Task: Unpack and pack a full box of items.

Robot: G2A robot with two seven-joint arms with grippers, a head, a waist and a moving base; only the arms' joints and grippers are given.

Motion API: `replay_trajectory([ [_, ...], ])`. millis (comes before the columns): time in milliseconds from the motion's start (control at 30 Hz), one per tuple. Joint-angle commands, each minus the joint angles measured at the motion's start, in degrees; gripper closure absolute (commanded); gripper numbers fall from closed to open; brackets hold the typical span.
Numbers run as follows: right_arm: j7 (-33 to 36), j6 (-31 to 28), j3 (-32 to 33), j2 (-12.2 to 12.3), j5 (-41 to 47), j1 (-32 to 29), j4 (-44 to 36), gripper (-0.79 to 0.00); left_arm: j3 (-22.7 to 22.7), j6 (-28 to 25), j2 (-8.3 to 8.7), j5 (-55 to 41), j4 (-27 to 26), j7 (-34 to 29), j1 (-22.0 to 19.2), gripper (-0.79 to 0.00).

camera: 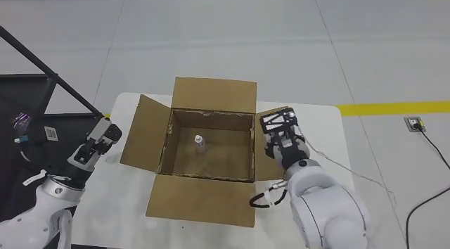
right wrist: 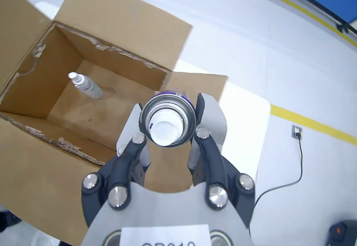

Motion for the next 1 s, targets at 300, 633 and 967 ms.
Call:
replay_trajectory([
  [300,-5.6,-5.2,17.5,0.7,14.4,-5.8,13.7,0.0,0.0,0.0,0.0,0.0,0.0,0.0,0.0,-0.785],
  [633,-9.6,-7.0,21.7,0.8,21.8,-0.7,31.9,0.0,0.0,0.0,0.0,0.0,0.0,0.0,0.0,-0.785],
  [967,-12.3,-8.1,21.3,0.9,23.9,1.7,39.7,-0.058,0.0,0.0,0.0,0.0,0.0,0.0,0.0,-0.785],
])
